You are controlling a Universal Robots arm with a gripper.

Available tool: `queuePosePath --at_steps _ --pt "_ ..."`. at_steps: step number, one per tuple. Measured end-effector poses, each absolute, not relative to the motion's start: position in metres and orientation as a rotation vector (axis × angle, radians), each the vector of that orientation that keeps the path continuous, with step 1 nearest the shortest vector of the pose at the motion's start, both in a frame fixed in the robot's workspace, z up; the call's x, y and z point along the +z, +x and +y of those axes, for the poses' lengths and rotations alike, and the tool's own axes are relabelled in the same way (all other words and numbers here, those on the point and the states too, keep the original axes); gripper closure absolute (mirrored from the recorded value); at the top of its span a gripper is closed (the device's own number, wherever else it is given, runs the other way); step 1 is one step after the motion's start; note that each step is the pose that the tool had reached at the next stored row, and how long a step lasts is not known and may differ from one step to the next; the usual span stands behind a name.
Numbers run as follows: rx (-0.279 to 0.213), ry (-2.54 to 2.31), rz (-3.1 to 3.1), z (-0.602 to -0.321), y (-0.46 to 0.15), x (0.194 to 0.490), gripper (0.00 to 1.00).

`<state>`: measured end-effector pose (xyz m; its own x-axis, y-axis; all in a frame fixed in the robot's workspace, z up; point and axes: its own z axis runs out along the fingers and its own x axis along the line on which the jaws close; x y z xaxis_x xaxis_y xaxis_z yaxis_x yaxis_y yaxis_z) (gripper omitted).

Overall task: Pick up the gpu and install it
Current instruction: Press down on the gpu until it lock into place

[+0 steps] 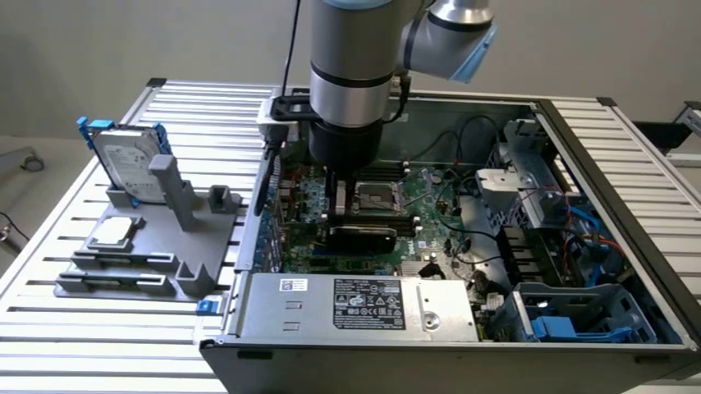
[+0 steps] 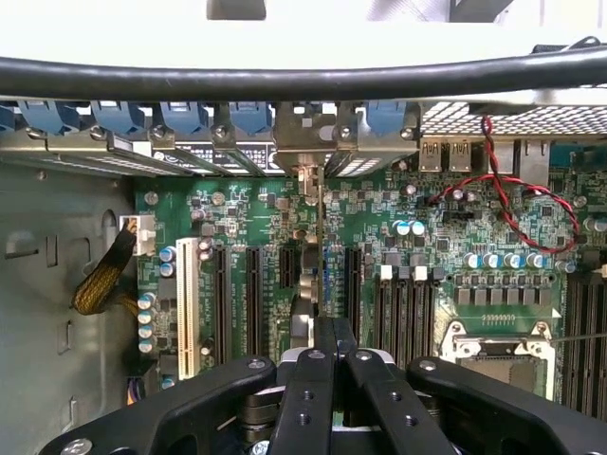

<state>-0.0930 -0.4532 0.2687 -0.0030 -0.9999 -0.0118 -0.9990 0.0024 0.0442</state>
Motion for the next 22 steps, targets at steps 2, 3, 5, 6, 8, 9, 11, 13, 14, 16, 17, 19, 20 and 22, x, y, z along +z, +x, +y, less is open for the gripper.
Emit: queuePosePath --at_steps 2,3,5,6,8,9,11,13,14,16,17,19,20,22 --pt "-0.061 2.202 -2.207 -0.4531 -0.093 0.2682 0.89" --pt "-0.061 2.202 -2.207 -0.4531 -0.093 0.2679 0.89" --pt "-0.061 2.202 -2.207 -0.4531 -0.093 0.2674 0.89" --pt "-0.06 2.202 -2.206 -0.4531 -0.093 0.2671 0.89" --pt "-0.06 2.202 -2.206 -0.4531 -0.0931 0.2666 0.89" --pt "-0.06 2.202 -2.206 -0.4531 -0.0931 0.2664 0.89" --pt "-0.059 2.202 -2.205 -0.4531 -0.0932 0.2659 0.89" --pt "-0.059 2.202 -2.204 -0.4532 -0.0933 0.2654 0.89" --pt "-0.059 2.202 -2.204 -0.4531 -0.0933 0.2653 0.89" --pt "-0.059 2.203 -2.204 -0.4531 -0.0933 0.2652 0.89" --pt "-0.059 2.203 -2.205 -0.4531 -0.0933 0.2652 0.89" --pt "-0.06 2.204 -2.206 -0.453 -0.0933 0.2666 0.89" --pt "-0.06 2.204 -2.206 -0.4529 -0.0933 0.2681 0.89" --pt "-0.059 2.203 -2.205 -0.4531 -0.0933 0.2735 0.89"
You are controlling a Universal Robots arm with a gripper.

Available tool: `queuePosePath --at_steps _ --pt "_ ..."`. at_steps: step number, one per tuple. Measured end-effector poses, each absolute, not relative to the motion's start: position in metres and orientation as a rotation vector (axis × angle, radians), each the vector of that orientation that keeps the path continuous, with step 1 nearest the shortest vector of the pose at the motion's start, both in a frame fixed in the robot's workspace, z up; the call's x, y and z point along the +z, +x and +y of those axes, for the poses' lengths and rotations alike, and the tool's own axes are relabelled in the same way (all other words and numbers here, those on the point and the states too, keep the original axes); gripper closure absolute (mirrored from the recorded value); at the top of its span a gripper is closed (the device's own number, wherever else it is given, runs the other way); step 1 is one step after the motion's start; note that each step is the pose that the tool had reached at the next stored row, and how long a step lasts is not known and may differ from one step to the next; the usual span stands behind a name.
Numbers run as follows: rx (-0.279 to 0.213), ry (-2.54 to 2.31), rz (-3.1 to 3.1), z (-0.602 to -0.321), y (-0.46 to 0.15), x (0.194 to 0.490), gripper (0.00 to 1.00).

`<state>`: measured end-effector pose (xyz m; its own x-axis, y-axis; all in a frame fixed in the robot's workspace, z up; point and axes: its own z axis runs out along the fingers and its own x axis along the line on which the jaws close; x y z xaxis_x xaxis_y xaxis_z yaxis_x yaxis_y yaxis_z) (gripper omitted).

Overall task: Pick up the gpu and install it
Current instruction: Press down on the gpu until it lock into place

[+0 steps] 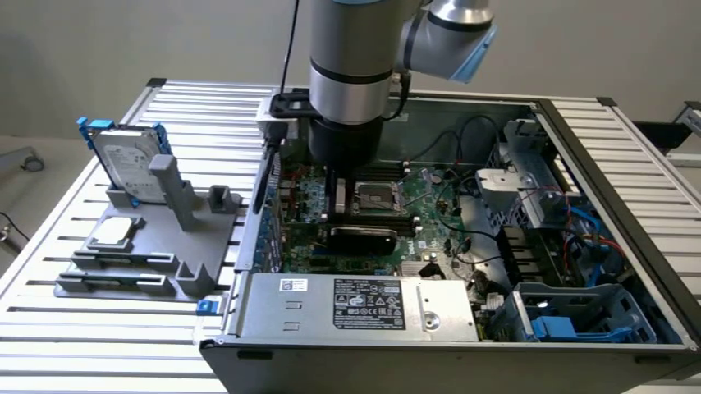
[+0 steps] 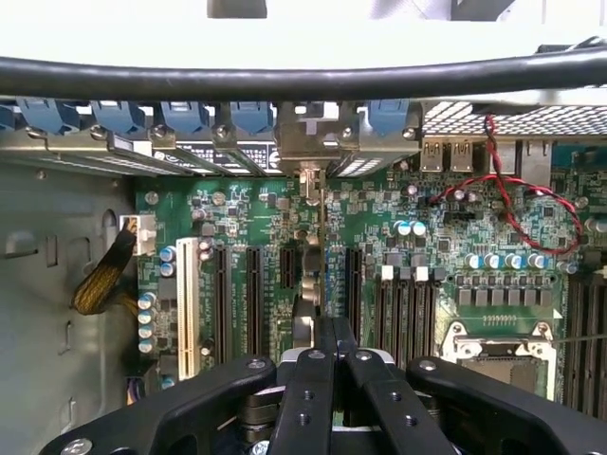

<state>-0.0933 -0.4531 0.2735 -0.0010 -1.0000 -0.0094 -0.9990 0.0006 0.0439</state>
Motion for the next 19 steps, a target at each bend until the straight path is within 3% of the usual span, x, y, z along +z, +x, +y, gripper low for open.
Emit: queuePosePath --at_steps 19 --pt "-0.036 2.176 -2.172 -0.453 -0.111 0.281 0.89"
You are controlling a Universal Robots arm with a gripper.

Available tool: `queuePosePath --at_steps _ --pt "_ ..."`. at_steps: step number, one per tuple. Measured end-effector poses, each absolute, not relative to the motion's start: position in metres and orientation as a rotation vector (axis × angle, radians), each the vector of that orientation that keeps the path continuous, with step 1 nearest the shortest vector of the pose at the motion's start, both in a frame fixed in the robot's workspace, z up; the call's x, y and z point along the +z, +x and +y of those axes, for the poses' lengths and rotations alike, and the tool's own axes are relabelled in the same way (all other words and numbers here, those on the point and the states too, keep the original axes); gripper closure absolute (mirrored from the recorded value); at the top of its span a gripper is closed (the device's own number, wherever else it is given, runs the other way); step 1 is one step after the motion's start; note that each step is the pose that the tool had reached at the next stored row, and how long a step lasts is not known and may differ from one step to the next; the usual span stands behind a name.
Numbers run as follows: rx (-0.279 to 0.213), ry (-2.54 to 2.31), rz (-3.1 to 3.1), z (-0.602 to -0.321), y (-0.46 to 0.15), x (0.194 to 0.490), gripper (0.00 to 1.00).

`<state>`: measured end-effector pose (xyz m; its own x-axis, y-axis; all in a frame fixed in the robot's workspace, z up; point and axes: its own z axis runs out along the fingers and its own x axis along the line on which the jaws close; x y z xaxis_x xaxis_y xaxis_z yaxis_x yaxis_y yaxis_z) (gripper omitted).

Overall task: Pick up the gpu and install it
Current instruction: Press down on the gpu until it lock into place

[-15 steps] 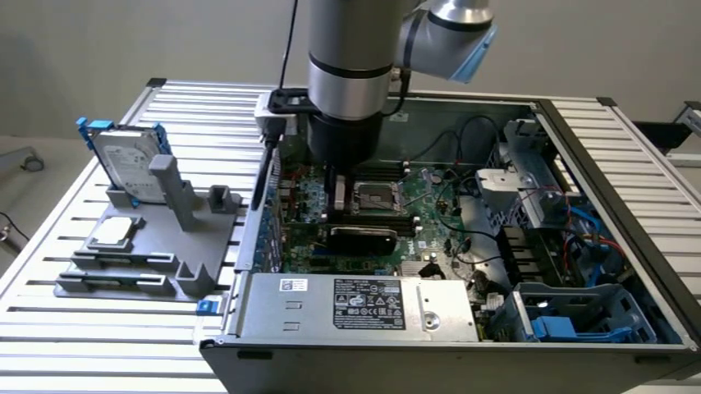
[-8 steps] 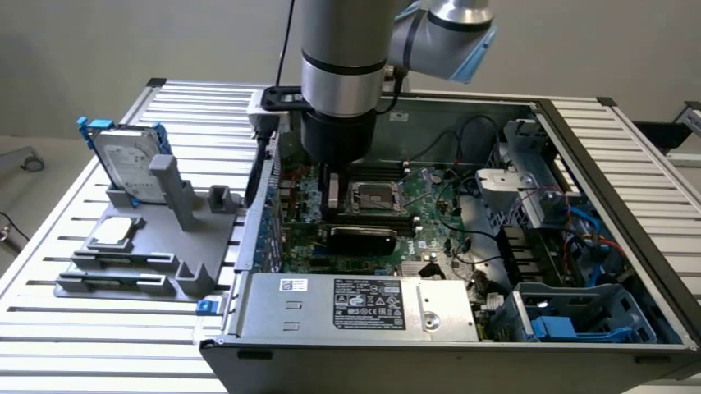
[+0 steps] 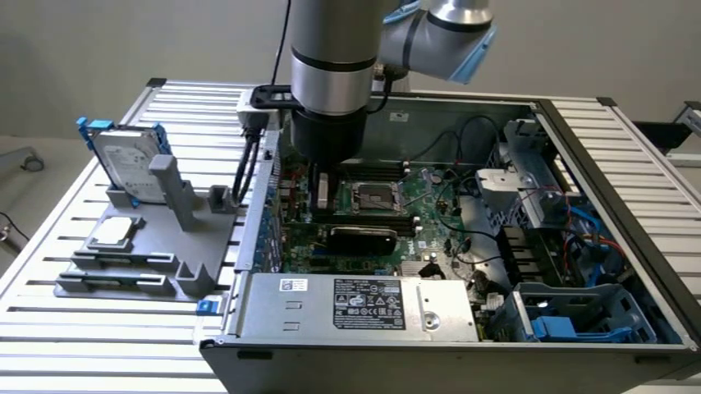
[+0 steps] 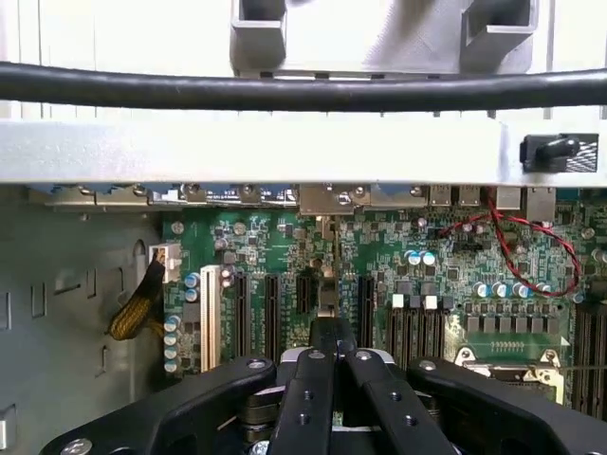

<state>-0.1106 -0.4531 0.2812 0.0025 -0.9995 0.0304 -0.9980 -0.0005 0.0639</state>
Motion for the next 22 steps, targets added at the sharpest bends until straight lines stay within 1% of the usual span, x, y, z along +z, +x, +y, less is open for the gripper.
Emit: queuePosePath --at_steps 16,22 --pt "-0.057 2.139 -2.131 -0.453 -0.125 0.284 0.89" --pt "-0.077 2.123 -2.113 -0.453 -0.127 0.287 0.89"
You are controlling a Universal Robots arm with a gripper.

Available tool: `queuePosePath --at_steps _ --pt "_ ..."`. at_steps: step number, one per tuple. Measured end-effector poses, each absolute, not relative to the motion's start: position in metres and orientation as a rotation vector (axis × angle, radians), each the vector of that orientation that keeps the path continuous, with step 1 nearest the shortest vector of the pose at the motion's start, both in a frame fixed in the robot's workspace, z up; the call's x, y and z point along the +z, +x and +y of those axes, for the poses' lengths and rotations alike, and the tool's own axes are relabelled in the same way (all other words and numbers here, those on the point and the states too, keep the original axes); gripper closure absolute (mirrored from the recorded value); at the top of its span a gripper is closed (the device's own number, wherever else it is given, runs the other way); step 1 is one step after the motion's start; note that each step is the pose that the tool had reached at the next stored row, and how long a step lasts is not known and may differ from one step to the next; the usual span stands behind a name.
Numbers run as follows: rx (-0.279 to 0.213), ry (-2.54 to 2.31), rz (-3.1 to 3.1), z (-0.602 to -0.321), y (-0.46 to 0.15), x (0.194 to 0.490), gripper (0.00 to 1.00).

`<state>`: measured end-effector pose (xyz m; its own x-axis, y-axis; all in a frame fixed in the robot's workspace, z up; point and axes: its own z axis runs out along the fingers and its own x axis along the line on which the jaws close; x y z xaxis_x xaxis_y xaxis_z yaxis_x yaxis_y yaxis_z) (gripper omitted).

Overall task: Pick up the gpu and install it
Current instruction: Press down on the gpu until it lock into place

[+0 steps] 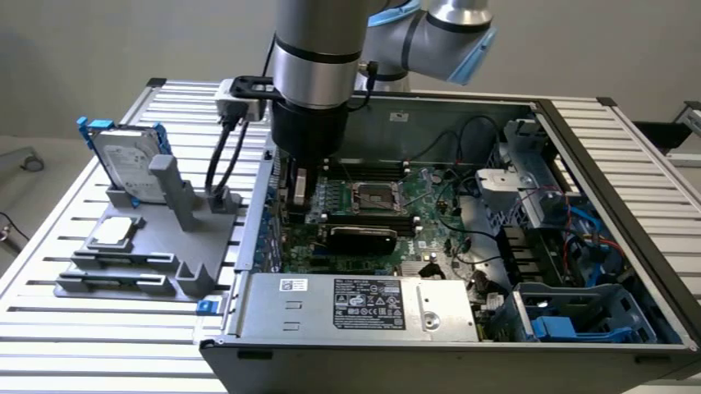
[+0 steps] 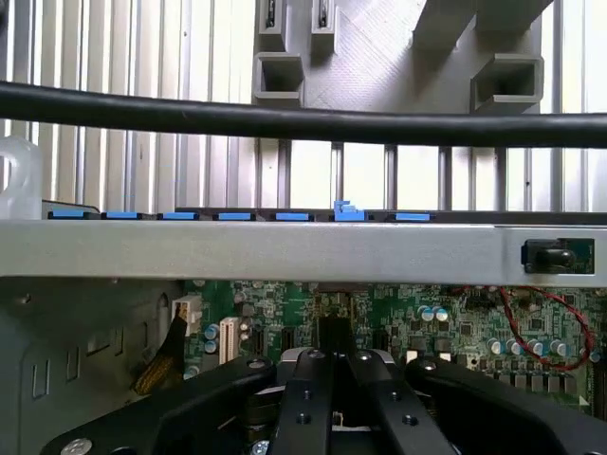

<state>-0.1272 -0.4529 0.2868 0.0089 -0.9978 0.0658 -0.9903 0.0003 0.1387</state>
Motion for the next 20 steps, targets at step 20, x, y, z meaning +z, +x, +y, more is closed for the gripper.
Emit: queuePosePath --at_steps 20 --pt "-0.087 2.069 -2.083 -0.4523 -0.1272 0.2953 0.89"
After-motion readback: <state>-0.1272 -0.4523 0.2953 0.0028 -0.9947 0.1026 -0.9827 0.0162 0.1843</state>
